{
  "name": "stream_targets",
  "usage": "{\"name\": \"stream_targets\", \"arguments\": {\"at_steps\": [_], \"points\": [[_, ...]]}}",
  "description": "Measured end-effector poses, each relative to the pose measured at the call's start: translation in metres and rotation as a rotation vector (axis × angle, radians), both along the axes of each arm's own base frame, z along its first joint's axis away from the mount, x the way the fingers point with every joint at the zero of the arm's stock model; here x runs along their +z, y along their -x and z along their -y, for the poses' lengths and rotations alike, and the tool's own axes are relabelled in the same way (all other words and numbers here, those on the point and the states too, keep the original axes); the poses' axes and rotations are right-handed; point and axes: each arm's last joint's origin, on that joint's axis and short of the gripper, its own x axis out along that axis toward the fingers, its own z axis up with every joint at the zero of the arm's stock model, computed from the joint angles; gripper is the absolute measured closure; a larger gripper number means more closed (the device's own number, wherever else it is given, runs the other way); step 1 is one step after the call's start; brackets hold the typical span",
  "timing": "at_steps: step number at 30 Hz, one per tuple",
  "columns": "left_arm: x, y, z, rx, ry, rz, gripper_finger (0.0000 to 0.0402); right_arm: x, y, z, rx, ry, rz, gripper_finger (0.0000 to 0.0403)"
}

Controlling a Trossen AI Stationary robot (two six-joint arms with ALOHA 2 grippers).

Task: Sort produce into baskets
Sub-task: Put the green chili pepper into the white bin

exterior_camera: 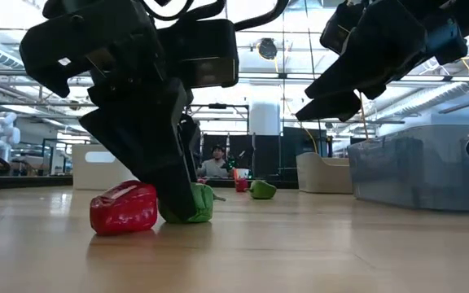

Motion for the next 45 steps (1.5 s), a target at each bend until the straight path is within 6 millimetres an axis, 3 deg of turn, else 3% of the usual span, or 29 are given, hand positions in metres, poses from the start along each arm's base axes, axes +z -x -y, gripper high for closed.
{"name": "stream_targets", "arguments": {"at_steps": [4, 13, 20, 27, 31, 33, 39, 45], "points": [[0.0, 0.0, 0.0, 0.0, -0.008, 0.001, 0.0212, 0.0, 0.0, 0.0, 0.0, 0.0, 0.001, 0.009], [0.008, -0.001, -0.008, -0.019, -0.033, 0.021, 0.0291, 0.0, 0.0, 0.0, 0.001, 0.002, 0.0, 0.009], [0.069, 0.012, -0.03, -0.005, -0.225, 0.147, 0.0299, 0.0, 0.0, 0.0, 0.009, 0.016, 0.0, 0.009], [0.145, 0.043, -0.091, 0.167, -0.385, 0.258, 0.03, -0.001, 0.001, 0.0, 0.02, 0.037, -0.008, 0.009], [0.17, 0.068, -0.136, 0.287, -0.412, 0.211, 0.03, -0.001, 0.0, 0.0, 0.024, 0.044, -0.007, 0.009], [0.168, 0.083, -0.159, 0.354, -0.438, 0.122, 0.03, -0.001, 0.0, 0.0, 0.03, 0.055, -0.003, 0.009], [0.14, 0.117, -0.224, 0.554, -0.469, -0.146, 0.0301, 0.001, -0.001, 0.002, 0.044, 0.09, 0.022, 0.009], [0.116, 0.143, -0.271, 0.683, -0.396, -0.271, 0.0301, 0.003, -0.003, 0.007, 0.025, 0.097, 0.043, 0.009]]}}
